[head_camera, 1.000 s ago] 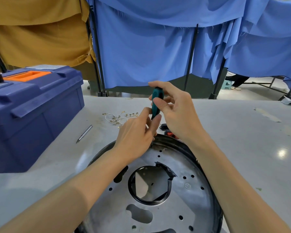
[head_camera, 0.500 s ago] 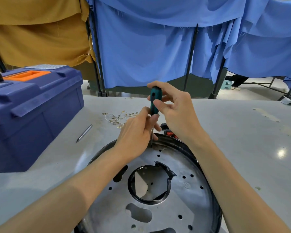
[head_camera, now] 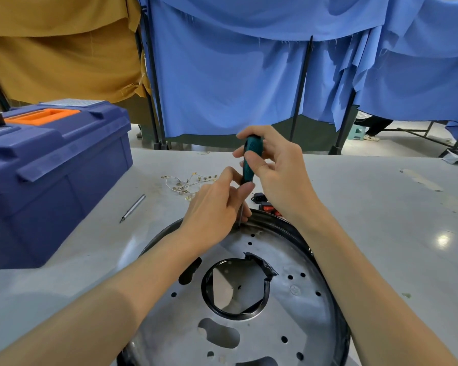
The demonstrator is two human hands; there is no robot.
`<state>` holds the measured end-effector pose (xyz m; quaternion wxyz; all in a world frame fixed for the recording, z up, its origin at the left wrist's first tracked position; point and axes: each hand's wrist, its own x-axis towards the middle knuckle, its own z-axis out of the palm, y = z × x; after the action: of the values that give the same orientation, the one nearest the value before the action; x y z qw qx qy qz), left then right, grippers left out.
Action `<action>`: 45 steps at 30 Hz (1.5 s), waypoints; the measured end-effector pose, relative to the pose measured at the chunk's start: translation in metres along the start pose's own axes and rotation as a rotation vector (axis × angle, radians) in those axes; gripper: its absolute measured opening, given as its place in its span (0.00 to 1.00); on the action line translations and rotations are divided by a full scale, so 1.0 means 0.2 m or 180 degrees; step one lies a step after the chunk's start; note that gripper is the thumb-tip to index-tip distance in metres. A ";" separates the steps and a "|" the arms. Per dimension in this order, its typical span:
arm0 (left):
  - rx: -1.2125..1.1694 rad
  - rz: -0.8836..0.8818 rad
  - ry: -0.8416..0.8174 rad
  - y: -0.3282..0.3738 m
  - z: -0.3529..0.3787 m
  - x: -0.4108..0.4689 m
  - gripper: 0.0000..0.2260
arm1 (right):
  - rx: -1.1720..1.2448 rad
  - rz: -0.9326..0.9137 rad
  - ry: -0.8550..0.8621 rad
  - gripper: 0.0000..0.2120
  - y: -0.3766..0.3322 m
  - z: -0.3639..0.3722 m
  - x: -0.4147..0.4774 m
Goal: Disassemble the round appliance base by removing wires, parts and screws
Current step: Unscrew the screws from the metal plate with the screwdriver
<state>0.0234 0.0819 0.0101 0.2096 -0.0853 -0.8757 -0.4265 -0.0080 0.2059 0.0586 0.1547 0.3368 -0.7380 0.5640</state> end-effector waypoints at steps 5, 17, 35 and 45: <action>-0.0148 -0.0053 0.0109 0.00 0.00 0.00 0.09 | -0.0032 -0.0014 0.0168 0.13 -0.01 0.00 0.00; -0.0026 -0.0009 0.0077 0.02 0.00 0.00 0.12 | 0.0028 0.0046 0.0112 0.11 -0.02 0.01 -0.01; -0.0119 0.0008 0.0083 0.03 -0.02 -0.02 0.12 | 0.0044 -0.0053 0.0120 0.15 -0.02 -0.01 0.01; -0.0445 -0.0088 0.0144 0.04 -0.02 -0.01 0.08 | 0.0034 0.0017 0.0071 0.11 -0.02 0.00 0.00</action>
<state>0.0281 0.0836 0.0171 0.2170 -0.0779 -0.8399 -0.4913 -0.0057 0.2061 0.0617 0.1595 0.3294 -0.7341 0.5720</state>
